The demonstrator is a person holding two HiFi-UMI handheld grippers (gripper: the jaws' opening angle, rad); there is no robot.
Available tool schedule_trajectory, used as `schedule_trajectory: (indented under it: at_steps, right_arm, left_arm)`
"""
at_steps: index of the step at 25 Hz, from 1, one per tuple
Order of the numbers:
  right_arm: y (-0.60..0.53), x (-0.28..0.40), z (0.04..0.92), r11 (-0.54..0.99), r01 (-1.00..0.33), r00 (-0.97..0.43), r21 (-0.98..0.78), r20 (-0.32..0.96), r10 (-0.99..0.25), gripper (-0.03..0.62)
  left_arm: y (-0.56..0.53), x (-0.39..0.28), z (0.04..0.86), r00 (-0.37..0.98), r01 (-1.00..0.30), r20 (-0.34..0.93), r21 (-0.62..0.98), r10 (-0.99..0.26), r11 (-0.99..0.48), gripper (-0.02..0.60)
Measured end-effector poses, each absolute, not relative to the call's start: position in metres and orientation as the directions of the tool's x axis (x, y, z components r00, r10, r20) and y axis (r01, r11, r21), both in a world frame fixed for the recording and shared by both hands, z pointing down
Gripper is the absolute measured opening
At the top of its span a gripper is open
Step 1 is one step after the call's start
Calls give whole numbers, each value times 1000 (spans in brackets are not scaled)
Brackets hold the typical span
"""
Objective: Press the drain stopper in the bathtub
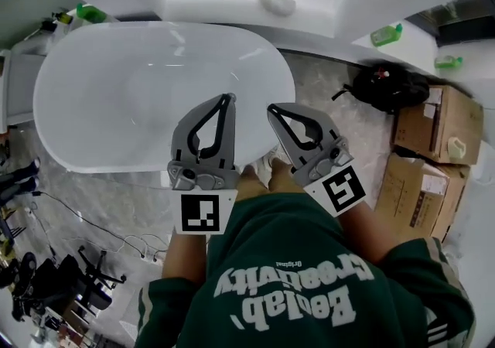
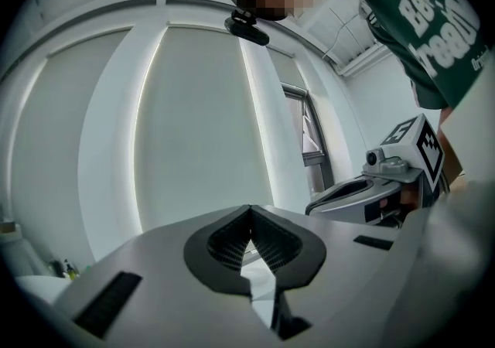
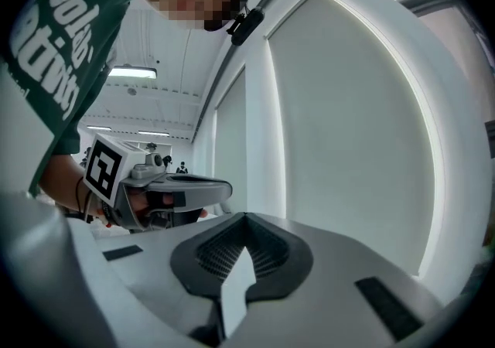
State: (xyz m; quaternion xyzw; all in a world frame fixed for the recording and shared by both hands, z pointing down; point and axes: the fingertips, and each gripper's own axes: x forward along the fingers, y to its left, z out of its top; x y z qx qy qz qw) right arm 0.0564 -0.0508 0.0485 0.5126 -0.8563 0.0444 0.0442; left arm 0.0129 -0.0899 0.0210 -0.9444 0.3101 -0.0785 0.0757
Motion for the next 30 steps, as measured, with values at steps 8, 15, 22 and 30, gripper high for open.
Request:
schedule_trajectory:
  at_steps: [8, 15, 22, 30]
  right_arm:
    - [-62, 50, 57, 569, -822, -566, -9, 111, -817, 12]
    - [-73, 47, 61, 585, -811, -582, -15, 121, -804, 12]
    - [-76, 33, 58, 609, -792, -608, -25, 114, -786, 12]
    - [-81, 11, 58, 615, -787, -615, -37, 108, -781, 12]
  left_arm:
    - [-94, 4, 11, 728, -647, 103, -222, -678, -729, 9]
    - [-102, -3, 20, 715, -660, 114, -217, -690, -720, 9]
    - [-100, -20, 27, 698, -678, 137, -189, -703, -711, 9]
    - [-99, -47, 27, 682, -688, 152, -197, -715, -698, 9]
